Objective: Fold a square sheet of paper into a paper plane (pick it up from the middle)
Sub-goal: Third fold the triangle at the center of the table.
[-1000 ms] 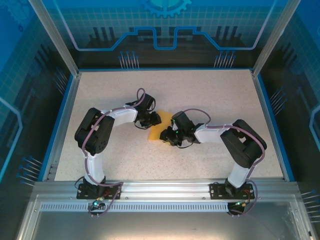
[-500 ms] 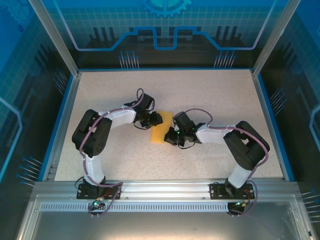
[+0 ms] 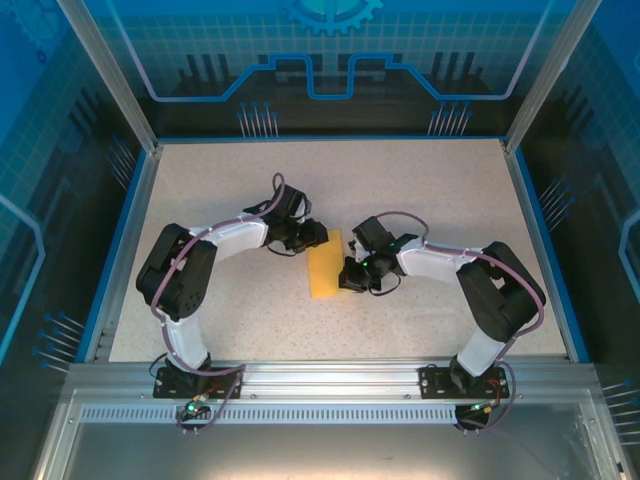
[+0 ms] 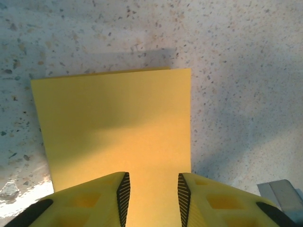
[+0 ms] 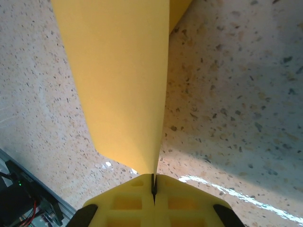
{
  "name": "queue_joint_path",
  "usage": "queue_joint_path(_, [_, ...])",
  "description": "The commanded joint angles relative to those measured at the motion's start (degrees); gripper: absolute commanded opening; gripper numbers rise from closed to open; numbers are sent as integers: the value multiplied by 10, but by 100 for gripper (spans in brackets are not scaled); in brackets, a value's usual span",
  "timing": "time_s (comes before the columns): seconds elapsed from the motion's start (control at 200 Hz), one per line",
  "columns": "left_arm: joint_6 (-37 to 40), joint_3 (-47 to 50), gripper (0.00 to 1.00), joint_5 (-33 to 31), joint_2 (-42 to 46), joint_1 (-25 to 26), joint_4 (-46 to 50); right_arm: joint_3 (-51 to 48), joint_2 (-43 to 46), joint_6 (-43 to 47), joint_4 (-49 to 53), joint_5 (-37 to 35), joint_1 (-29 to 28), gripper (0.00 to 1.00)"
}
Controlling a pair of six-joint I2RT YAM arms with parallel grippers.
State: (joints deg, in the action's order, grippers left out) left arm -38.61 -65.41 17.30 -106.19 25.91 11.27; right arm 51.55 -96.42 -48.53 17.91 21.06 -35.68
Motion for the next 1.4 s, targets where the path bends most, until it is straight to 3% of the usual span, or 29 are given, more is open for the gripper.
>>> queue_joint_path(0.0, [17, 6, 34, -18, -24, -4, 13, 7, 7, 13, 23, 11, 7, 2])
queue_joint_path(0.325, [19, 18, 29, -35, -43, -5, 17, -4, 14, -48, -56, 2, 7, 18])
queue_joint_path(0.5, [19, 18, 29, -35, -46, -4, 17, -5, 14, -61, -57, -6, 6, 17])
queue_joint_path(0.7, [19, 20, 28, -35, -49, -5, 14, -3, 21, -68, -59, -14, 4, 7])
queue_joint_path(1.395, [17, 11, 29, -22, 0, -4, 12, 118, -86, -72, -8, -48, -42, 7])
